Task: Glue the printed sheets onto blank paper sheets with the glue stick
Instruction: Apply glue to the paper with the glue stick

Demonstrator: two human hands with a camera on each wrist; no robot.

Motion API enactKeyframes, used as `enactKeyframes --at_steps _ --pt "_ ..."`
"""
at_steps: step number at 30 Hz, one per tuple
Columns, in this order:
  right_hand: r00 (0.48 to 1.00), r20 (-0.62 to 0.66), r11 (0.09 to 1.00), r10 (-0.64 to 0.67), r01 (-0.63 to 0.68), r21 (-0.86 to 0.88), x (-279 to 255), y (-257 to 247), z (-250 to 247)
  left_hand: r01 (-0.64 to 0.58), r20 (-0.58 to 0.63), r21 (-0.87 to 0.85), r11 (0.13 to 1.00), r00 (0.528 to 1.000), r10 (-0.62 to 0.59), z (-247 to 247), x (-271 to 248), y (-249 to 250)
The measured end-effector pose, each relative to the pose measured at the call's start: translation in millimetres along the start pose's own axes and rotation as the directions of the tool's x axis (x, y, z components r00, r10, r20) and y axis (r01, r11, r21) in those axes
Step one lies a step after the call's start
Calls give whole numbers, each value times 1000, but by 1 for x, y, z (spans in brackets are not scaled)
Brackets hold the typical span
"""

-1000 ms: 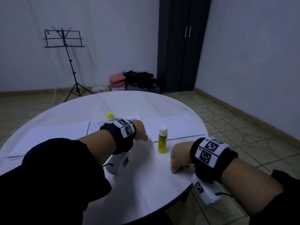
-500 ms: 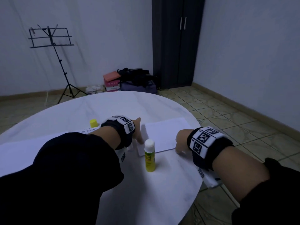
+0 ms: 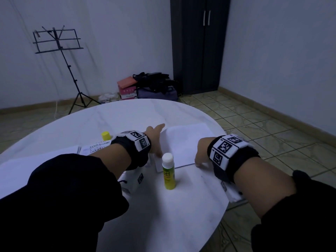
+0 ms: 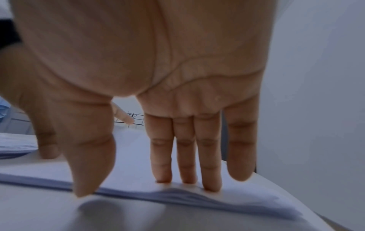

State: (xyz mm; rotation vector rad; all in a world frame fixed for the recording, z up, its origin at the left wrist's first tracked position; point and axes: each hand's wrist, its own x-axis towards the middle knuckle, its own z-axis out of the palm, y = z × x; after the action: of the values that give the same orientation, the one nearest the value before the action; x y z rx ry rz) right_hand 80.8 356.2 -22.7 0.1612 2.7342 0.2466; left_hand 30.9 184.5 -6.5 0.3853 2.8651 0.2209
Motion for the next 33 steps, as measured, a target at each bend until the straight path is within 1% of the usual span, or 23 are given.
enactKeyframes --at_steps 1,2,3,4,5,6,7,8,10,12,15,19,23,25,27,30,31,33 --pt "999 10 999 38 -39 22 4 1 0 30 1 -75 997 1000 -30 -1 1 -3" --pt "999 5 997 36 -36 64 8 3 2 58 1 -174 983 998 -58 -3 1 -6" --pt "999 33 995 39 -42 88 8 5 2 77 1 -315 946 997 -81 -4 1 -9" --pt "999 36 996 30 -33 83 3 5 0 96 6 -483 870 994 -106 -5 0 -11" --pt "1000 18 994 17 -19 109 -4 4 -5 114 23 -632 766 991 -129 -5 -2 -13" --pt "1000 10 994 17 -18 111 -6 3 -6 128 50 -731 670 990 -134 -4 -4 -16" --pt "1000 2 991 26 -26 129 -5 2 -6 144 90 -781 608 989 -118 -4 -6 -18" --pt "999 -16 990 32 -29 141 -8 0 -7 165 144 -797 580 986 -83 -2 -8 -20" --pt "998 -20 984 57 -53 168 -10 0 -4 201 243 -794 574 970 -3 2 -11 -22" --pt "999 -12 980 43 -40 196 -16 1 -7 213 274 -804 554 961 27 5 -11 -21" --pt "999 -29 983 29 -24 182 -23 0 -8 219 249 -857 466 968 4 6 -10 -18" --pt "999 -40 986 -4 10 165 -17 -6 -2 252 273 -888 384 962 1 4 -10 -17" --pt "993 -119 991 -18 34 130 -11 -6 -3 264 280 -899 350 960 -6 5 -8 -18" --pt "992 -122 997 12 -3 72 -3 -7 3 268 282 -901 342 959 -9 5 -6 -19" --pt "980 -186 997 76 -73 25 4 -8 11 264 273 -904 335 962 -19 3 -6 -22" --pt "955 -281 996 92 -84 40 6 -9 15 237 236 -909 344 971 -46 -4 -8 -31" --pt "952 -287 994 109 -95 62 4 -9 14 225 221 -911 346 974 -51 -6 -9 -35" --pt "952 -259 983 164 -136 122 3 -10 13 208 203 -918 338 978 -50 -11 -15 -44"
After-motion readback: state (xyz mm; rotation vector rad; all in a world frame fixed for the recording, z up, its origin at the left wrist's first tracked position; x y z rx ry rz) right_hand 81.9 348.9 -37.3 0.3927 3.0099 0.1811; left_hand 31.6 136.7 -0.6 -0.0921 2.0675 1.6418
